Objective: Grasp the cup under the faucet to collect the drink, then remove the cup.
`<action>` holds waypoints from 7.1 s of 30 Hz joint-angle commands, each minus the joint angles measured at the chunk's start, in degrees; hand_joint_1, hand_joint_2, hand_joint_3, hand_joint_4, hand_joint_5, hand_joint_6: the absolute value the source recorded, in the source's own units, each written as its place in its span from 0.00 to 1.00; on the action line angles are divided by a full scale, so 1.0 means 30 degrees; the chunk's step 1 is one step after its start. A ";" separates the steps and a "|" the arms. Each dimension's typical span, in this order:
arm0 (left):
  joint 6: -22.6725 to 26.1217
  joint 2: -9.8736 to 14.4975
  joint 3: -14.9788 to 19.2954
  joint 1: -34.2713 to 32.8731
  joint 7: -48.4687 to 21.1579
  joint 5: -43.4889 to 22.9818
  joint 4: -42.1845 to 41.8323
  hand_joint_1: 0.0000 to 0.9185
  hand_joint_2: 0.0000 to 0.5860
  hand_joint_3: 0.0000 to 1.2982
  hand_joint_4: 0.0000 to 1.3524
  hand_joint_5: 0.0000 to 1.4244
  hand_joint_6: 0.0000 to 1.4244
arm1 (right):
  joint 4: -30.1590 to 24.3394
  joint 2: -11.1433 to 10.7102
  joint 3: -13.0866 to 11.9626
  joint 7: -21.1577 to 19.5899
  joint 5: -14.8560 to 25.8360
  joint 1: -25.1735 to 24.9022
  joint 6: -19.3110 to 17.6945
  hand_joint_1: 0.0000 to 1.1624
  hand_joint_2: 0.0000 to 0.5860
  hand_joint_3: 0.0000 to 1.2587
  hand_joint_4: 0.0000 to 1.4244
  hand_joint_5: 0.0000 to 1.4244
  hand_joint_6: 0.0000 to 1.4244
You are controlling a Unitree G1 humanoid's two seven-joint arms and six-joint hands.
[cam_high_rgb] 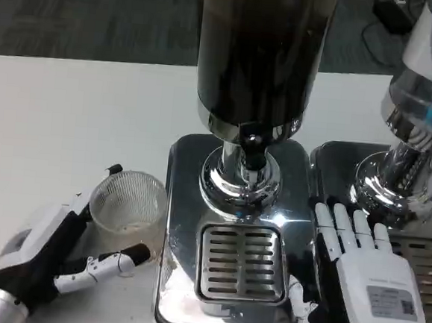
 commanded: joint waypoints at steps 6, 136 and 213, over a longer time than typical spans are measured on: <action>-0.0537 -0.0786 -0.0538 -0.0992 -0.1480 -0.0451 0.1171 0.25 0.10 0.00 0.00 0.13 0.08 | 0.0141 0.0218 -0.0095 -0.0052 0.0206 0.0063 0.0057 0.27 0.92 0.03 0.00 0.00 0.00; 0.0041 -0.2880 -0.7543 -0.5171 0.7109 0.6453 0.1900 0.22 0.15 0.03 0.09 0.26 0.16 | -0.2753 0.0315 -0.1486 0.0723 -0.0044 0.2144 0.0569 0.28 0.91 0.03 0.00 0.00 0.00; 0.0644 0.0726 0.1811 0.2319 -1.3386 -1.4777 -1.6408 0.00 0.35 0.07 0.00 0.09 0.01 | -0.2505 -0.2307 -0.3077 0.1060 -0.0229 0.2535 -0.1854 0.04 0.90 0.00 0.00 0.00 0.00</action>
